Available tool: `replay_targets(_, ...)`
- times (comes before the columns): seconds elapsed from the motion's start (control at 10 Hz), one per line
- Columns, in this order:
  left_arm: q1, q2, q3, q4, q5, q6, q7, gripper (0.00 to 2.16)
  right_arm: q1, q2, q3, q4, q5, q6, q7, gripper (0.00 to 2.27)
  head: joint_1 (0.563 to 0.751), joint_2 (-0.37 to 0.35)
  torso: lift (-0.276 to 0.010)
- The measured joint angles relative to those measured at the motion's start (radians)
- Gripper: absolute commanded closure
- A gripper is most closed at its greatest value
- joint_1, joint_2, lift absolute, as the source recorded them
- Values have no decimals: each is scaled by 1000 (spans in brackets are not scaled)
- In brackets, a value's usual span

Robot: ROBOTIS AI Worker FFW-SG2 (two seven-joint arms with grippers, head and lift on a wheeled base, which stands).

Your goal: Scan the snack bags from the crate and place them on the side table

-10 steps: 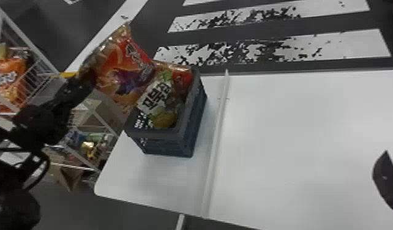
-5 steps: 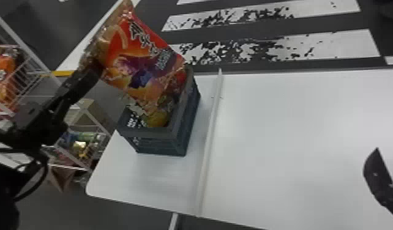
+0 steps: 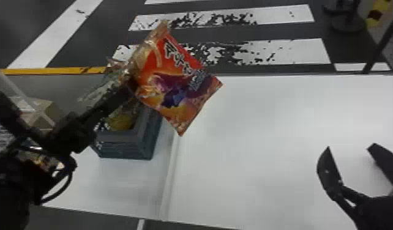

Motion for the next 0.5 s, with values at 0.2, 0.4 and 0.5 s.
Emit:
replay_targets(0.2, 2, 0, -187, 154, 11, -47, 8, 2142, 7, 0, 2, -11, 0, -1, 0, 83, 695, 7, -94)
replay_targets(0.4, -26, 0, -357, 271, -25, -101, 23, 2142, 23, 0, 0, -31, 0, -2, 0, 83, 695, -112, -94)
replay_targets(0.5, -53, 0, -423, 322, -69, -104, 39, 2142, 29, 0, -5, -39, 0, -2, 0, 83, 695, -134, -94)
